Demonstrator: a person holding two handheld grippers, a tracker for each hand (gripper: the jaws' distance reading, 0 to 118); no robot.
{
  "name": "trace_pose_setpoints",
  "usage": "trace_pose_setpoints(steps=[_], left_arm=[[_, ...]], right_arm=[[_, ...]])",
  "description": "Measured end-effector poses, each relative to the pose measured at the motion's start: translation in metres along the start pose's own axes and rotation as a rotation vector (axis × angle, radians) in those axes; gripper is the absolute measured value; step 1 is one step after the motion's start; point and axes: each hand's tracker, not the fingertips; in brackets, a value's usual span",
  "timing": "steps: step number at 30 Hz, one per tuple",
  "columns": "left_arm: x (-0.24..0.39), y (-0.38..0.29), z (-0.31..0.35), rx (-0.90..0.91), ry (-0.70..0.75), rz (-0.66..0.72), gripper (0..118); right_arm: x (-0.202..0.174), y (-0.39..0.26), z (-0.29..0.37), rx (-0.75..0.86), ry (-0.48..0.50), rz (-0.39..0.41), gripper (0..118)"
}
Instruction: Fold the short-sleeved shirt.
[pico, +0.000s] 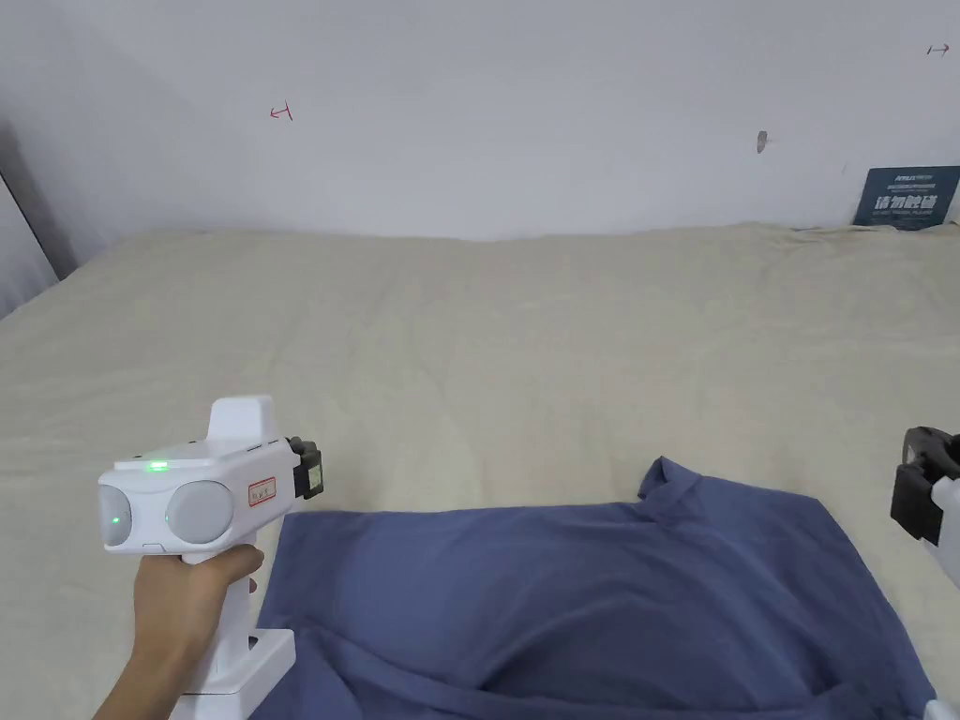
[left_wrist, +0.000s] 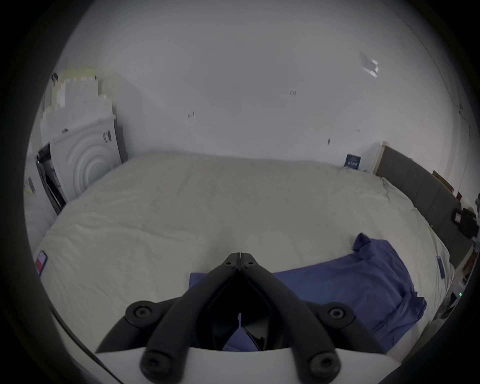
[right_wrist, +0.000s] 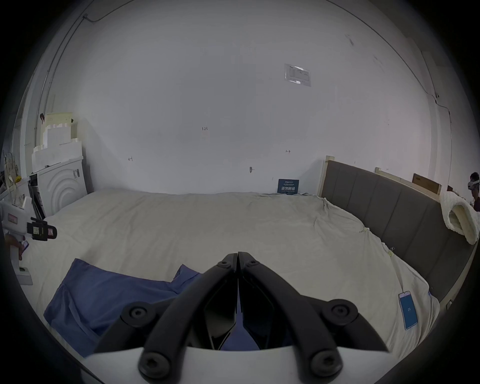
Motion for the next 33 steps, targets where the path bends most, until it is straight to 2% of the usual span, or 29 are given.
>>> trace_pose_setpoints(steps=[2, 12, 13, 14, 18, 20, 24, 26, 28, 30, 31, 33], left_arm=[[-0.011, 0.003, -0.021, -0.040, -0.002, 0.042, 0], [-0.039, 0.002, -0.120, -0.285, 0.069, 0.010, 0], [-0.041, 0.000, -0.124, -0.303, 0.063, 0.018, 4], [-0.043, 0.000, -0.129, -0.323, 0.078, 0.026, 12], [-0.048, -0.004, -0.143, -0.351, 0.089, 0.034, 81], [-0.048, -0.006, -0.149, -0.372, 0.099, 0.007, 89], [-0.049, -0.011, -0.157, -0.406, 0.119, -0.012, 88], [-0.047, -0.014, -0.156, -0.419, 0.112, -0.018, 81], [-0.043, -0.018, -0.156, -0.427, 0.089, -0.036, 53], [-0.037, -0.019, -0.155, -0.432, 0.087, -0.052, 43], [-0.035, -0.019, -0.155, -0.431, 0.090, -0.058, 34], [-0.032, -0.016, -0.154, -0.427, 0.076, -0.066, 3]], right_arm=[[0.000, 0.000, -0.007, -0.007, -0.003, 0.004, 0], [-0.005, -0.006, -0.041, -0.062, -0.007, 0.012, 0], [-0.005, -0.008, -0.043, -0.066, -0.007, 0.011, 0], [-0.006, -0.009, -0.046, -0.072, -0.007, 0.012, 0], [-0.005, -0.013, -0.054, -0.094, -0.003, 0.012, 0], [-0.004, -0.014, -0.056, -0.099, -0.003, 0.012, 0], [-0.003, -0.016, -0.058, -0.109, -0.002, 0.007, 0], [-0.002, -0.016, -0.059, -0.114, -0.001, 0.003, 0], [-0.001, -0.017, -0.059, -0.118, -0.003, 0.006, 0], [0.000, -0.018, -0.059, -0.123, -0.003, 0.008, 0], [0.001, -0.018, -0.059, -0.125, -0.004, 0.007, 0], [0.002, -0.018, -0.060, -0.129, -0.005, 0.004, 0]])
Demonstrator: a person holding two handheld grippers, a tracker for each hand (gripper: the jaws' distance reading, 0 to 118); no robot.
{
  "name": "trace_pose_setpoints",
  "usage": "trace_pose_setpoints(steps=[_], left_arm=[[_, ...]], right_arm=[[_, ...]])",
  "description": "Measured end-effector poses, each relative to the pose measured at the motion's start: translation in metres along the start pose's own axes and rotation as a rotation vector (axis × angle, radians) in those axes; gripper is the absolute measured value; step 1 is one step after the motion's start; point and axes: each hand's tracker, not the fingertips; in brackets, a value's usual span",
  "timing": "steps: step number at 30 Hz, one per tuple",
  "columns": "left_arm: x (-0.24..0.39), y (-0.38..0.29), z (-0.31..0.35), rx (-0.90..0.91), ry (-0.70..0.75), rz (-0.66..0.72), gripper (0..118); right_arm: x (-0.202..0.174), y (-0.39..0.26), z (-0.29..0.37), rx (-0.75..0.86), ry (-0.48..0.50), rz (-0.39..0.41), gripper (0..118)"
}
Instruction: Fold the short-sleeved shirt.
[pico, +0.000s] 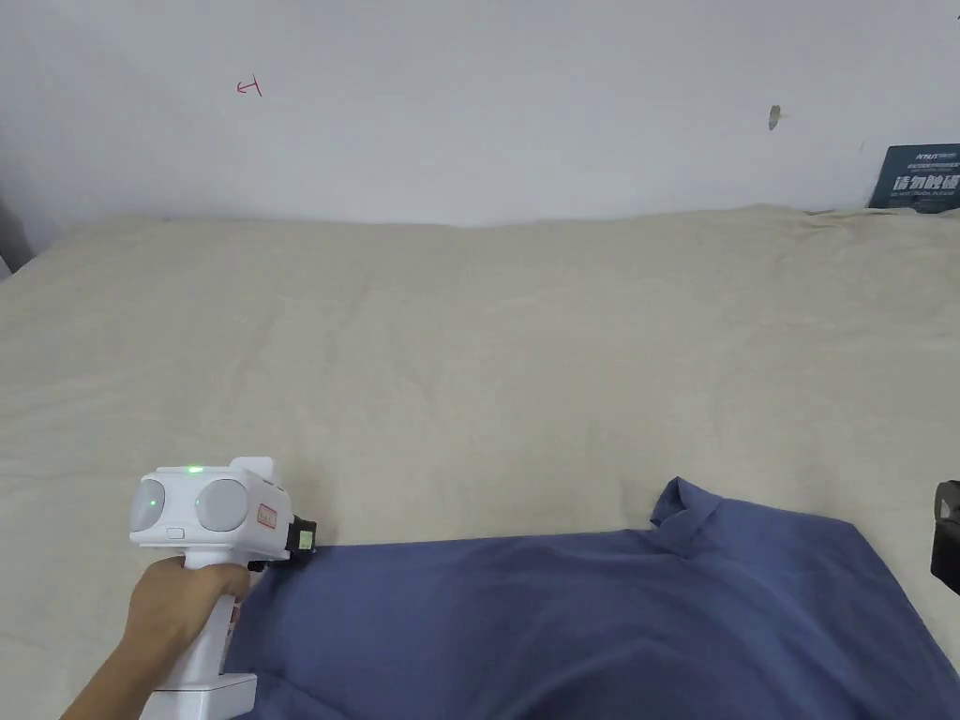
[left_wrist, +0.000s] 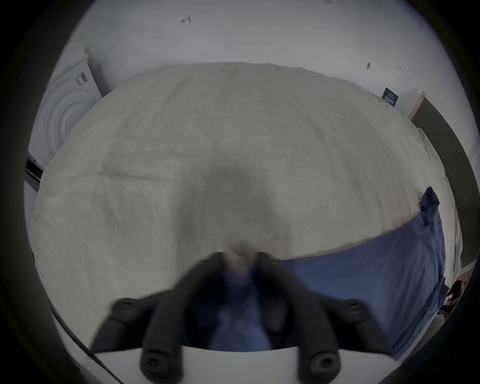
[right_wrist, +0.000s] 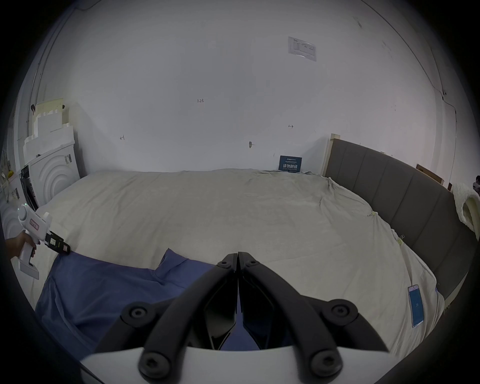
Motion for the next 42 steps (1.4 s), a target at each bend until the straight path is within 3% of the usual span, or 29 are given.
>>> trace_pose_setpoints(steps=[10, 14, 17, 19, 20, 21, 23, 24, 25, 31, 35, 36, 37, 39, 42], left_arm=[[0.010, -0.014, 0.043, 0.093, -0.045, -0.041, 1], [0.009, -0.023, 0.069, 0.143, -0.064, -0.061, 1], [0.007, -0.028, 0.082, 0.165, -0.075, -0.064, 1], [0.005, -0.030, 0.087, 0.173, -0.079, -0.067, 1], [0.005, -0.031, 0.090, 0.174, -0.080, -0.069, 1], [0.004, -0.031, 0.091, 0.176, -0.081, -0.070, 1], [0.002, -0.032, 0.094, 0.178, -0.085, -0.071, 1], [0.004, -0.033, 0.097, 0.180, -0.087, -0.070, 1], [0.004, -0.034, 0.098, 0.181, -0.089, -0.070, 1], [0.004, -0.035, 0.103, 0.182, -0.093, -0.071, 1], [0.004, -0.036, 0.100, 0.180, -0.093, -0.076, 1], [0.003, -0.036, 0.099, 0.180, -0.093, -0.075, 1], [0.003, -0.036, 0.099, 0.178, -0.093, -0.074, 1], [0.004, -0.037, 0.099, 0.175, -0.093, -0.073, 1], [0.005, -0.039, 0.098, 0.170, -0.092, -0.070, 1]], right_arm=[[0.007, 0.014, -0.038, -0.045, 0.048, -0.032, 0], [0.012, 0.016, -0.081, -0.155, 0.085, -0.043, 0], [0.015, 0.011, -0.114, -0.241, 0.100, -0.096, 3], [0.014, 0.006, -0.133, -0.280, 0.105, -0.088, 14], [0.013, 0.003, -0.142, -0.310, 0.107, -0.081, 27], [0.013, 0.000, -0.150, -0.330, 0.108, -0.085, 51], [0.012, -0.006, -0.163, -0.385, 0.107, -0.103, 84], [0.011, -0.008, -0.168, -0.384, 0.102, -0.105, 97], [0.011, -0.011, -0.172, -0.384, 0.104, -0.106, 100], [0.007, -0.024, -0.188, -0.462, 0.057, -0.094, 99], [0.007, -0.032, -0.193, -0.507, 0.058, -0.103, 90], [0.007, -0.034, -0.193, -0.515, 0.071, -0.104, 81], [0.006, -0.033, -0.192, -0.516, 0.070, -0.099, 64], [0.004, -0.034, -0.188, -0.501, 0.069, -0.066, 9], [0.005, -0.029, -0.175, -0.475, 0.095, -0.063, 2]])
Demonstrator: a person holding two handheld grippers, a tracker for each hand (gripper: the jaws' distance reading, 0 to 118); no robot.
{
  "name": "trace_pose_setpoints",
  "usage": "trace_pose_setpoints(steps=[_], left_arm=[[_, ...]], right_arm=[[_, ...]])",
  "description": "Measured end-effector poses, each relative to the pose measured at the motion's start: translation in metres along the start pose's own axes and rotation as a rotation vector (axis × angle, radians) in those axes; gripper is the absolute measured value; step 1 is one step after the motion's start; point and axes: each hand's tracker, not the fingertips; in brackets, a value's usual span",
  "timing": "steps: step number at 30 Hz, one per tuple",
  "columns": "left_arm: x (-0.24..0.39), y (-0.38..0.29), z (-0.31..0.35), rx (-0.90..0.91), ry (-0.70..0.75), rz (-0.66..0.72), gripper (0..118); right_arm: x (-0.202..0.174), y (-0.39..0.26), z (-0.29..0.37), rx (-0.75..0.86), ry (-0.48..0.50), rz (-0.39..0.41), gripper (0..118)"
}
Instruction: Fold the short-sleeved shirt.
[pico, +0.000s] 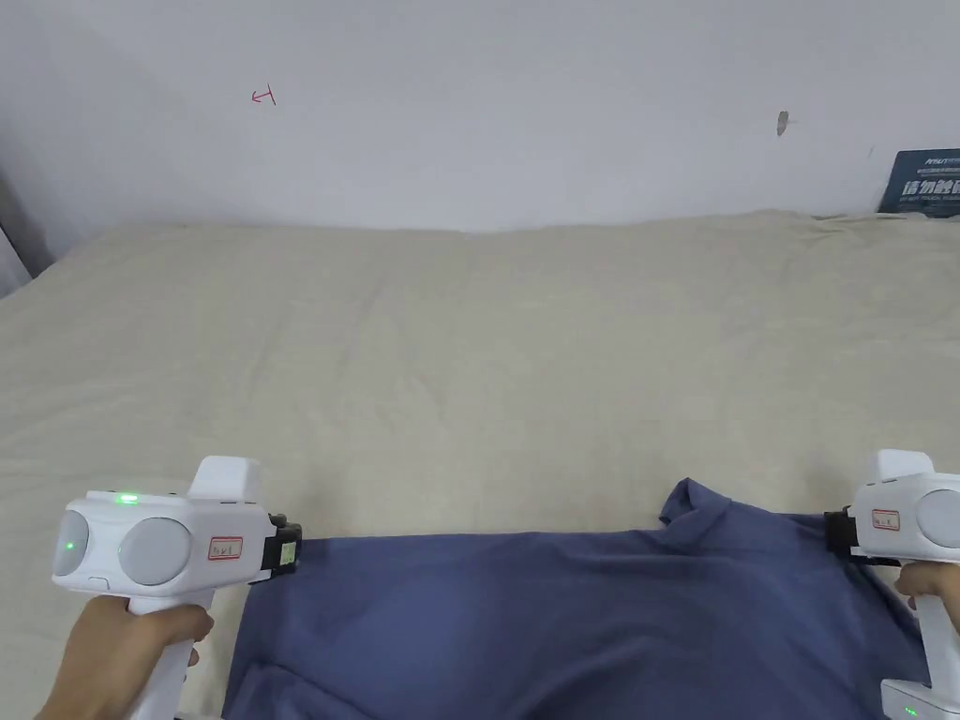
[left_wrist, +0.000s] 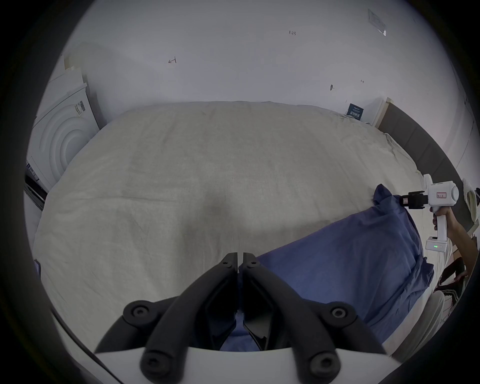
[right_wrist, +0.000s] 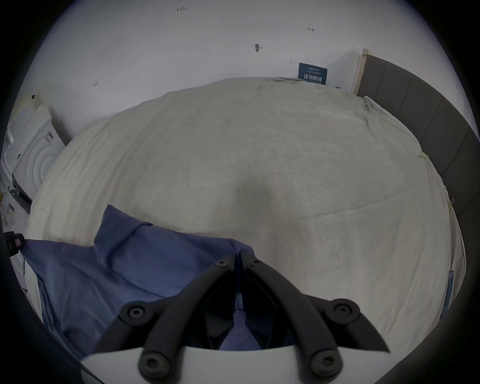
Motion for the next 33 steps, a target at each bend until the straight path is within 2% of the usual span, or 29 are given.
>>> trace_pose_setpoints(steps=[9, 12, 20, 27, 33], left_arm=[[0.002, -0.010, 0.014, 0.017, 0.025, 0.023, 1], [0.000, -0.013, 0.027, 0.032, 0.031, 0.033, 1], [-0.013, -0.032, 0.069, 0.083, 0.043, 0.083, 1], [-0.012, -0.062, 0.107, 0.109, 0.021, 0.100, 1], [-0.002, -0.106, 0.119, 0.067, 0.028, 0.079, 1]], right_arm=[[0.011, -0.007, 0.082, 0.128, 0.091, 0.019, 1], [0.018, -0.015, 0.118, 0.183, 0.141, -0.005, 1], [0.041, -0.059, 0.203, 0.274, 0.203, -0.042, 1], [0.053, -0.113, 0.243, 0.288, 0.226, -0.058, 1], [0.060, -0.158, 0.247, 0.252, 0.230, -0.064, 1]])
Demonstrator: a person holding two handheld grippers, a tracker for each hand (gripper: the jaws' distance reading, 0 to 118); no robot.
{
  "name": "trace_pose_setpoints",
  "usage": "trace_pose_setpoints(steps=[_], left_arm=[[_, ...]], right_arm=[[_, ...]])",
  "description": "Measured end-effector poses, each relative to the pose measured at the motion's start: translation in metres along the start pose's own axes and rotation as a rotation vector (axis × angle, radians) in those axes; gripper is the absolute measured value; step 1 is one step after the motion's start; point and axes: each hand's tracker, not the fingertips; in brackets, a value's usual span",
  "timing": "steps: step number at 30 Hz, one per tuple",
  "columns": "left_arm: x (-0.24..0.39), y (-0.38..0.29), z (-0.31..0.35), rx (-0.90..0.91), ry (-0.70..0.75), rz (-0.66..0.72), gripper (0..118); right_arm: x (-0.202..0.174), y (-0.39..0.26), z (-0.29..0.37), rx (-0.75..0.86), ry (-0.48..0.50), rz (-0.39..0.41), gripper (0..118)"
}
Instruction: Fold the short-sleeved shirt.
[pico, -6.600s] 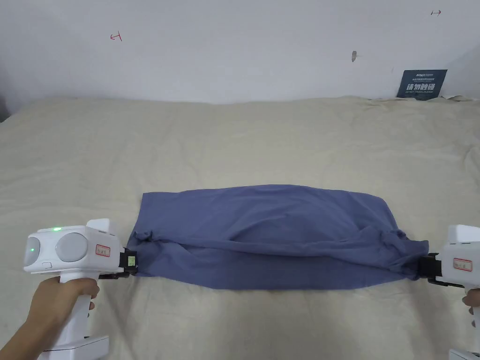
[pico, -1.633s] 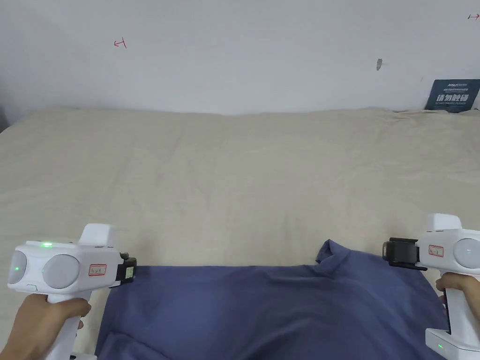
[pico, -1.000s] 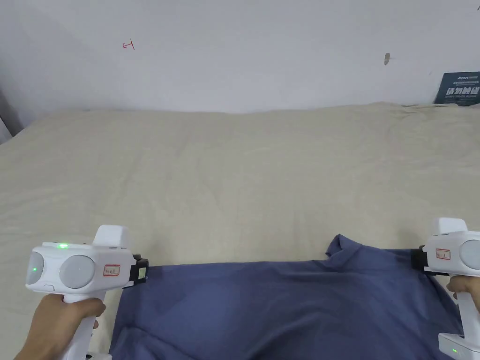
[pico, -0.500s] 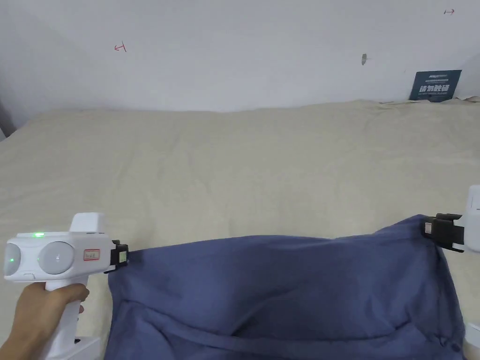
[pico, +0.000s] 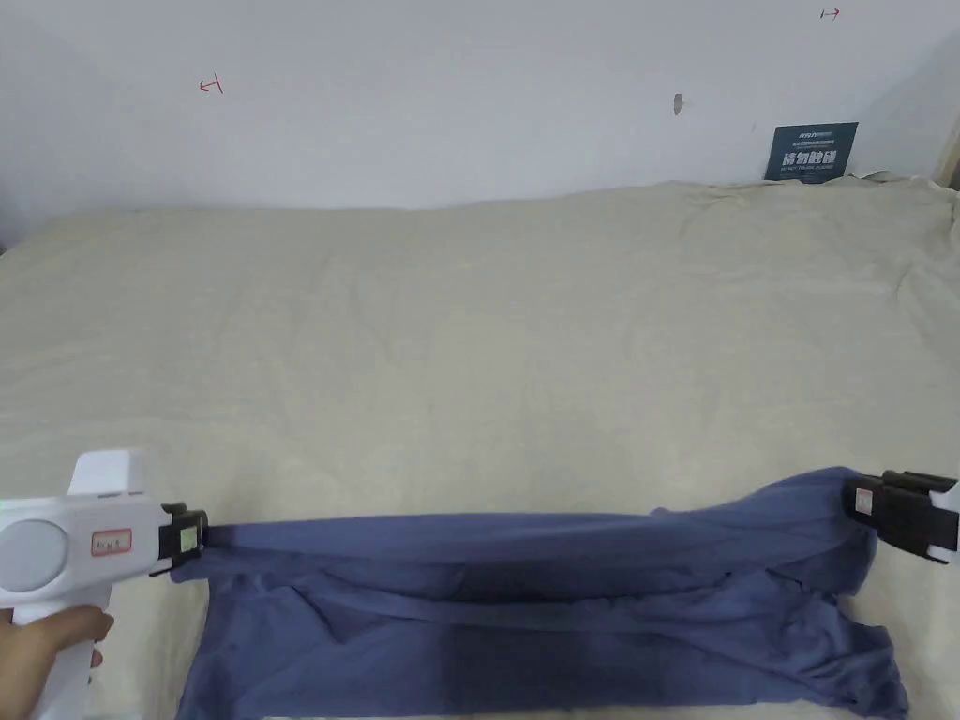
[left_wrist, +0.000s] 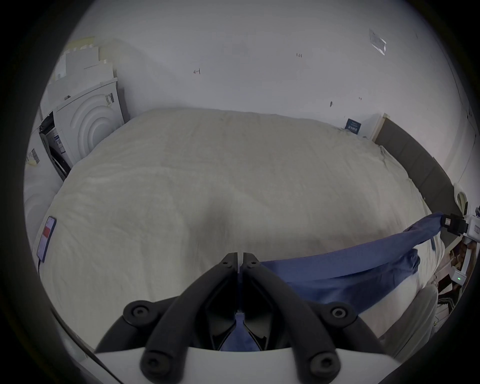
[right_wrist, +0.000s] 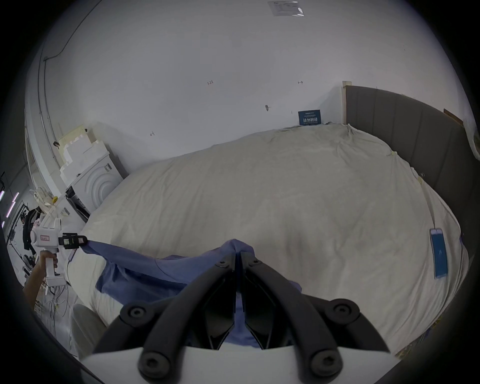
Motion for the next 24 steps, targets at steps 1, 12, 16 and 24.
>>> trace_pose_setpoints(steps=[1, 12, 16, 24], left_arm=[[-0.001, -0.007, -0.001, -0.014, 0.002, 0.000, 1], [-0.004, -0.089, -0.047, -0.186, 0.044, 0.024, 1], [-0.009, -0.101, -0.054, -0.205, 0.042, 0.050, 1], [-0.010, -0.098, -0.052, -0.201, 0.045, 0.058, 1]], right_arm=[[0.002, -0.006, 0.000, -0.008, -0.005, -0.006, 1], [0.020, -0.087, -0.033, -0.161, -0.083, -0.128, 1], [0.028, -0.108, -0.047, -0.203, -0.138, -0.191, 1], [0.028, -0.113, -0.056, -0.212, -0.166, -0.233, 1]])
